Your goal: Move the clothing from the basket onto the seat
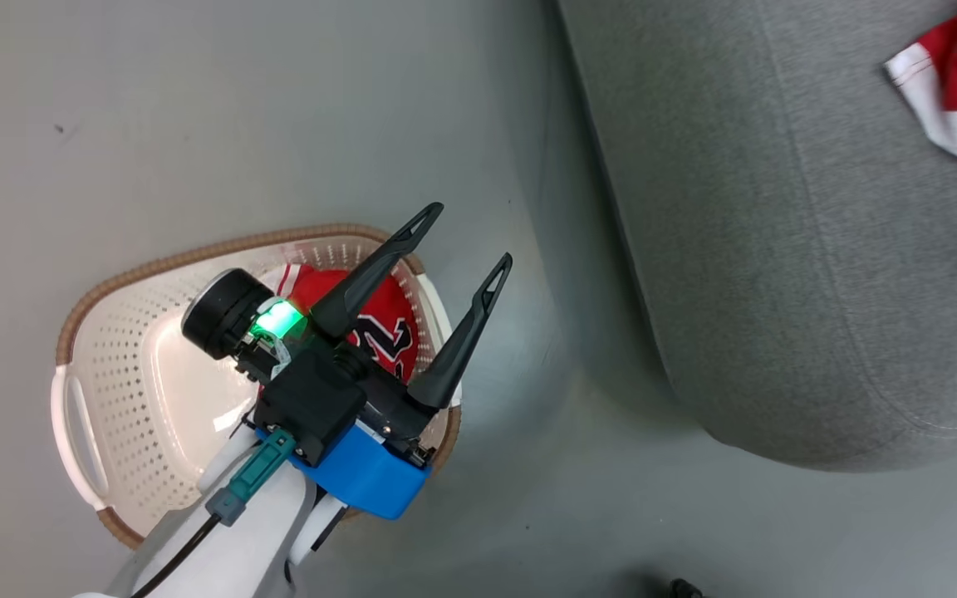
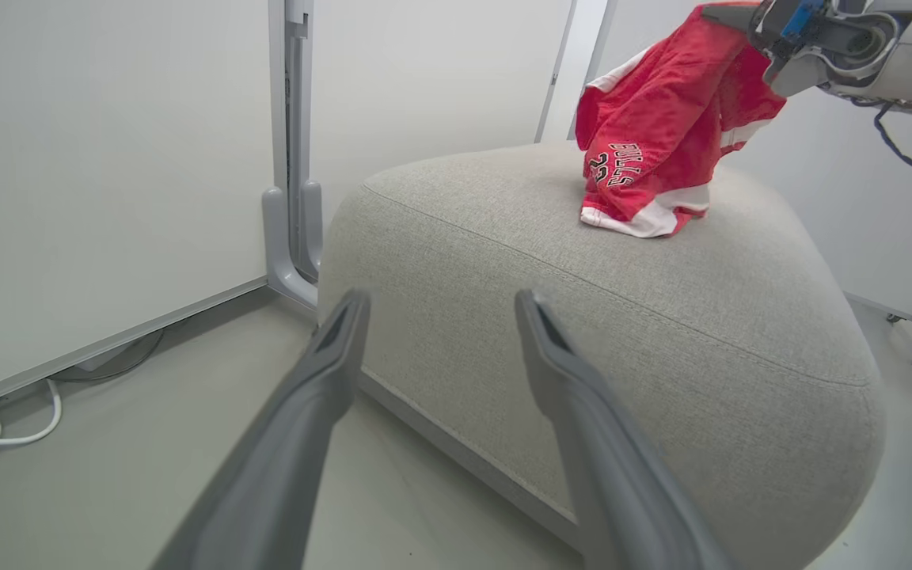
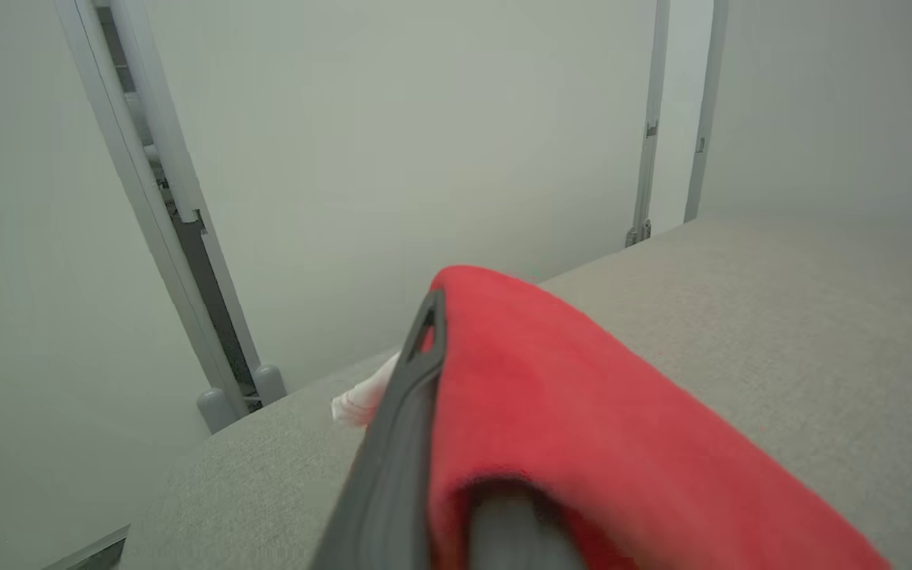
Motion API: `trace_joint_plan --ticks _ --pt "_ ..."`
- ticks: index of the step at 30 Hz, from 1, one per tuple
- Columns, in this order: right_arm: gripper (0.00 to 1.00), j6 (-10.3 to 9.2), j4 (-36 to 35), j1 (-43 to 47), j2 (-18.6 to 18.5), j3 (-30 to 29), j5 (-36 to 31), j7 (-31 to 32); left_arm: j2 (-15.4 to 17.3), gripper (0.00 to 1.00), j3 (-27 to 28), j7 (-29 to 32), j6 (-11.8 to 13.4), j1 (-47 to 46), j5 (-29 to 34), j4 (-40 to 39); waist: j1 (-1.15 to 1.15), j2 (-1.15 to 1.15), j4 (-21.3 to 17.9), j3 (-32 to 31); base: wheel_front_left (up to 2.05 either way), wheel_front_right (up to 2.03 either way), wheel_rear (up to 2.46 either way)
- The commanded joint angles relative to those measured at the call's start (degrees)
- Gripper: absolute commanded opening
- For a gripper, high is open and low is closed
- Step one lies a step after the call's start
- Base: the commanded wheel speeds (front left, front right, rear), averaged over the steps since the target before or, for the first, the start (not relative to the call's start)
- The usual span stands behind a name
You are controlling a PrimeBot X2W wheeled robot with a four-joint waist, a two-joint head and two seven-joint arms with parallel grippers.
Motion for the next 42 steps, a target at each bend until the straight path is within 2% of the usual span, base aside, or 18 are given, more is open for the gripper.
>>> trace_joint_plan --ticks 1,7,8,9,10,11,20,28,35,42 --pt "0.00 0.03 2.0 -0.8 0.5 -0.8 0.3 -0.3 0.3 1.00 -0.3 0.2 0.0 -0.8 0.3 -0.6 -0.01 0.00 1.1 2.3 0.00 0.00 0.00" --pt "0.00 0.03 9.6 -0.9 0.9 0.0 -2.0 -1.6 0.2 1.00 -1.1 0.3 0.0 -0.6 -0.1 -0.6 -0.01 0.00 1.3 2.2 0.00 0.00 0.00" --pt "0.06 0.03 10.8 -0.8 0.7 0.3 -2.6 -1.8 0.2 1.00 -1.2 0.2 0.0 -0.6 -0.2 -0.5 -0.01 0.00 1.3 2.1 0.00 0.00 0.00" --pt "0.32 0.03 11.9 -0.7 0.7 0.8 -3.1 -1.9 0.2 1.00 -1.3 0.2 0.0 -0.7 -0.3 -0.3 -0.01 0.00 1.4 1.9 0.00 0.00 0.00" --pt "0.71 0.03 12.9 -0.8 0.8 0.9 -3.3 -2.3 0.2 1.00 -1.4 0.2 0.0 -0.8 -0.5 -0.2 -0.01 0.00 1.4 1.8 0.00 0.00 0.00" --pt "1.00 0.03 13.7 -0.9 0.8 1.0 -3.7 -2.7 0.2 1.00 -1.4 0.1 0.0 -0.9 -0.6 -0.1 -0.01 0.00 1.4 1.6 0.00 0.00 0.00" --pt "1.00 0.03 17.4 -2.3 -0.8 2.2 -3.0 -4.1 -0.1 1.00 -1.8 -0.4 0.0 -1.0 -1.2 0.9 -0.01 0.00 1.9 0.1 0.00 0.00 0.00" --pt "1.00 0.03 18.0 1.1 -0.8 2.1 -4.4 -4.8 -1.8 1.00 -2.6 -1.3 0.0 -0.9 -2.3 3.2 -0.01 0.00 2.9 -2.9 0.00 0.00 0.00" --pt "1.00 0.03 16.0 6.7 0.2 2.3 -4.0 -5.0 -3.6 1.00 -2.8 -1.9 0.0 -0.3 -3.5 5.8 -0.01 0.00 4.0 -8.1 0.00 0.00 0.00" --pt "1.00 0.03 11.8 13.3 1.5 5.1 -3.9 -4.5 -5.5 1.00 -0.9 -1.9 0.0 2.0 -5.2 7.4 -0.01 0.00 4.8 -13.8 0.00 0.00 0.00"
